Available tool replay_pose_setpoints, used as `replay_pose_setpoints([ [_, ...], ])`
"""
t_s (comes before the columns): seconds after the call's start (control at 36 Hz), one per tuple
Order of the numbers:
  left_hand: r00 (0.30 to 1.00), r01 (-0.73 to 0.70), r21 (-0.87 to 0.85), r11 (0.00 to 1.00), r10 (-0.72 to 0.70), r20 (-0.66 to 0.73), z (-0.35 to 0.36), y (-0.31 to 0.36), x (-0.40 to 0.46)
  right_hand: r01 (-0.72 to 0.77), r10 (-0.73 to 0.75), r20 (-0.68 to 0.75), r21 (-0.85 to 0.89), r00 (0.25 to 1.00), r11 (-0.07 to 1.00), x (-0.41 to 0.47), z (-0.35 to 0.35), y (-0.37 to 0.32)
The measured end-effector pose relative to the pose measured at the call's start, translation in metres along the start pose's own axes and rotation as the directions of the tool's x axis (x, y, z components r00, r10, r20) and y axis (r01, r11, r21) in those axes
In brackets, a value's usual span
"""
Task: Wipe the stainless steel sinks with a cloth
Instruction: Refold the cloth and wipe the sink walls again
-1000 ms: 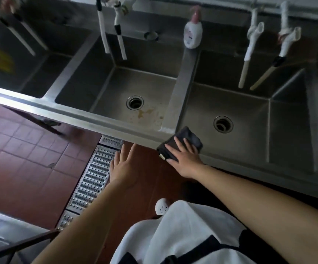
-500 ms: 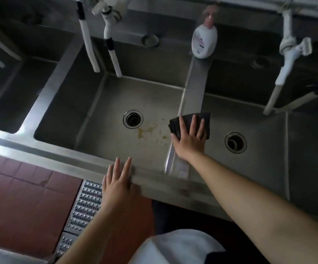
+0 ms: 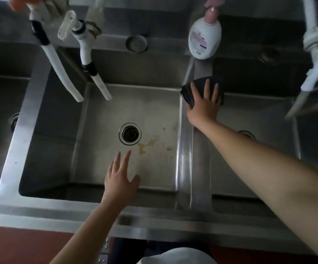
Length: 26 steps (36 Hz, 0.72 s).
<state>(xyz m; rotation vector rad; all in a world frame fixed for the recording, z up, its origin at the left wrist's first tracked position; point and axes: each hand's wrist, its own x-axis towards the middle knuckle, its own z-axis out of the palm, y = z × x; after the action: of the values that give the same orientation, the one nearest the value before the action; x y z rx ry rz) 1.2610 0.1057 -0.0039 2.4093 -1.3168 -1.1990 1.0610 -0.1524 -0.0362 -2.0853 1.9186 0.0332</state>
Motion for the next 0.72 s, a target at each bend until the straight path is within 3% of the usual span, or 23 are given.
replay_pose_setpoints([
  [0.11, 0.995, -0.071, -0.078, 0.994, 0.076, 0.062, -0.007, 0.003, 0.019, -0.018, 0.024, -0.073, 0.091, 0.997, 0.996, -0.044, 0.005, -0.004],
  [0.25, 0.959, -0.207, -0.25, 0.946, 0.247, 0.141, -0.025, 0.014, 0.035, -0.096, 0.111, -0.038, 0.273, 0.993, 0.957, -0.117, -0.001, -0.005],
  [0.42, 0.785, -0.464, -0.29, 0.837, 0.54, 0.304, -0.051, 0.033, 0.056, -0.234, 0.245, 0.046, 0.506, 0.968, 0.83, -0.18, -0.032, -0.015],
  [0.5, 0.725, -0.507, -0.311, 0.804, 0.593, 0.351, -0.061, 0.043, 0.067, -0.247, 0.27, 0.081, 0.705, 0.959, 0.665, -0.195, -0.057, -0.031],
  [0.58, 0.708, -0.514, -0.388, 0.765, 0.634, 0.311, -0.074, 0.056, 0.071, -0.207, 0.241, 0.107, 0.872, 0.965, 0.444, -0.207, -0.086, -0.047],
  [0.67, 0.745, -0.466, -0.596, 0.654, 0.653, 0.133, -0.092, 0.073, 0.067, -0.181, 0.134, 0.141, 0.914, 0.981, 0.363, -0.217, -0.114, -0.06],
  [0.72, 0.713, -0.53, -0.634, 0.563, 0.701, 0.027, -0.103, 0.081, 0.063, -0.154, 0.098, 0.127, 0.92, 0.987, 0.36, -0.221, -0.126, -0.067],
])
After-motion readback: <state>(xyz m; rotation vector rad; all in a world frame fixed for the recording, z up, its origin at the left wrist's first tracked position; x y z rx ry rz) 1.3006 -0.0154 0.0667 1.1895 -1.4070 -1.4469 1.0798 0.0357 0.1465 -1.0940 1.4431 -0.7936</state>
